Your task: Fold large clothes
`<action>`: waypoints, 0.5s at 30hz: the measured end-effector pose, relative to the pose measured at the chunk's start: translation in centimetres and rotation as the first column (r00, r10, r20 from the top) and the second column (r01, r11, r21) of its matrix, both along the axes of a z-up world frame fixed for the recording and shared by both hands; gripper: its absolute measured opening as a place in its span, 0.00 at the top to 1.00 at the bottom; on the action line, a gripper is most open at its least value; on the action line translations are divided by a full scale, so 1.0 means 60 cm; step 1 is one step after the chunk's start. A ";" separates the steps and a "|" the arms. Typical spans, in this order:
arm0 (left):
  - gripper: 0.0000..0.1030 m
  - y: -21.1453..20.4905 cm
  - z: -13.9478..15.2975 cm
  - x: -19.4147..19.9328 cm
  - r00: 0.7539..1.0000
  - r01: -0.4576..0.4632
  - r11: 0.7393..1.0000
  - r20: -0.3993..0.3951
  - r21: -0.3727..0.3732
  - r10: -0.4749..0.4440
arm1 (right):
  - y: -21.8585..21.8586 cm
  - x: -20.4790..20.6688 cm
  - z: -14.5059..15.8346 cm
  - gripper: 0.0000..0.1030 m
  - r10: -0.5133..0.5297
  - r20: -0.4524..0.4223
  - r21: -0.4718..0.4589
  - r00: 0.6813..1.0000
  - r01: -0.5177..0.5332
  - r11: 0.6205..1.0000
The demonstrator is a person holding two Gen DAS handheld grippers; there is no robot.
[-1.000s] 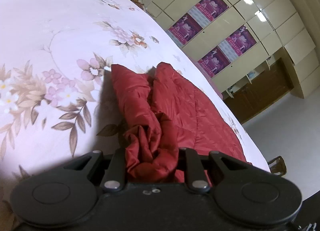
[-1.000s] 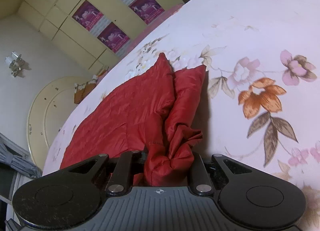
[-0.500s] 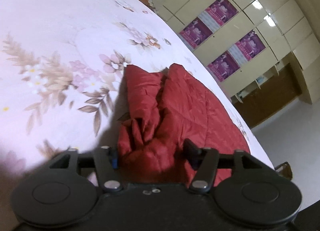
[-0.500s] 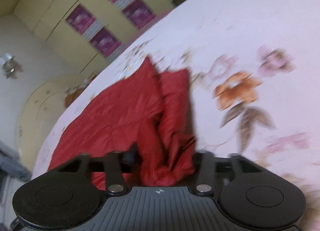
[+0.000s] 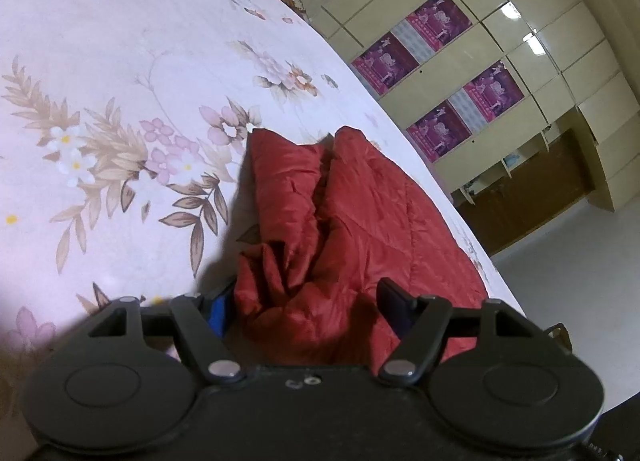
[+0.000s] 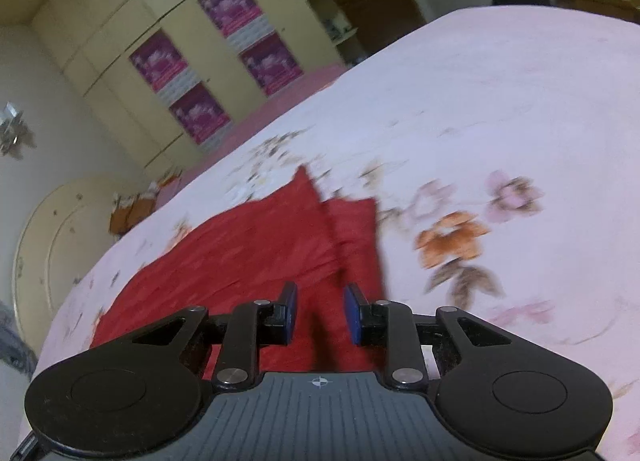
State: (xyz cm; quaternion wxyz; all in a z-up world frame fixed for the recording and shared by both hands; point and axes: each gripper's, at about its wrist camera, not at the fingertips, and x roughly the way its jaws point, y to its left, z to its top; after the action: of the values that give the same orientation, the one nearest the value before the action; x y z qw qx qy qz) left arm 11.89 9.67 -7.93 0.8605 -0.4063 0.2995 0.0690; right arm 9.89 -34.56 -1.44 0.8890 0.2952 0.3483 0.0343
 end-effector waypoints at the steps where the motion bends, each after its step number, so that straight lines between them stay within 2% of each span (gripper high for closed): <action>1: 0.33 0.002 -0.001 0.003 1.000 0.002 1.000 0.002 -0.005 -0.002 | 0.017 0.002 0.001 0.74 0.049 0.004 0.007 0.999 -0.049 0.999; 3: 0.43 0.006 -0.003 0.013 1.000 0.009 1.000 -0.001 -0.005 -0.009 | 0.065 0.009 0.007 0.74 0.162 0.018 -0.006 0.987 -0.161 0.987; 4: 0.53 0.007 -0.003 0.018 1.000 0.015 1.000 -0.014 0.010 -0.015 | 0.085 0.012 0.008 0.74 0.196 0.026 -0.013 0.980 -0.196 0.981; 6: 0.59 0.006 -0.002 0.025 0.999 0.035 0.998 -0.023 0.048 -0.034 | 0.128 0.026 0.001 0.74 0.273 0.015 0.003 0.962 -0.273 0.962; 7: 0.61 0.005 -0.001 0.026 0.999 0.044 0.997 -0.024 0.067 -0.043 | 0.148 0.034 -0.007 0.74 0.300 -0.017 -0.022 0.954 -0.300 0.954; 8: 0.63 0.003 -0.001 0.026 0.998 0.057 0.995 -0.024 0.087 -0.055 | 0.168 0.044 -0.022 0.74 0.310 -0.068 -0.076 0.948 -0.315 0.946; 9: 0.64 0.003 -0.002 0.025 0.998 0.067 0.993 -0.023 0.098 -0.065 | 0.179 0.051 -0.041 0.79 0.304 -0.104 -0.106 0.947 -0.314 0.943; 10: 0.64 0.006 -0.003 0.024 0.997 0.074 0.993 -0.022 0.097 -0.072 | 0.180 0.056 -0.055 0.85 0.292 -0.122 -0.111 0.949 -0.305 0.946; 11: 0.64 0.010 -0.004 0.023 0.996 0.086 0.992 -0.020 0.090 -0.084 | 0.178 0.060 -0.064 0.97 0.276 -0.135 -0.113 0.952 -0.292 0.950; 12: 0.64 0.015 -0.004 0.020 0.995 0.099 0.991 -0.019 0.089 -0.097 | 0.173 0.062 -0.070 1.00 0.263 -0.145 -0.117 0.954 -0.281 0.953; 15: 0.57 0.038 -0.004 0.013 0.990 0.141 0.988 -0.014 0.057 -0.141 | 0.158 0.065 -0.068 1.00 0.279 -0.158 -0.082 0.947 -0.295 0.952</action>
State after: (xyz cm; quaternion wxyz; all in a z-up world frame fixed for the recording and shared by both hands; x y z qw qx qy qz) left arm 12.66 11.97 -8.17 0.8731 -0.3586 0.3297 0.0187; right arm 13.77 -25.10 -5.50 0.8611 0.1960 0.4525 0.1237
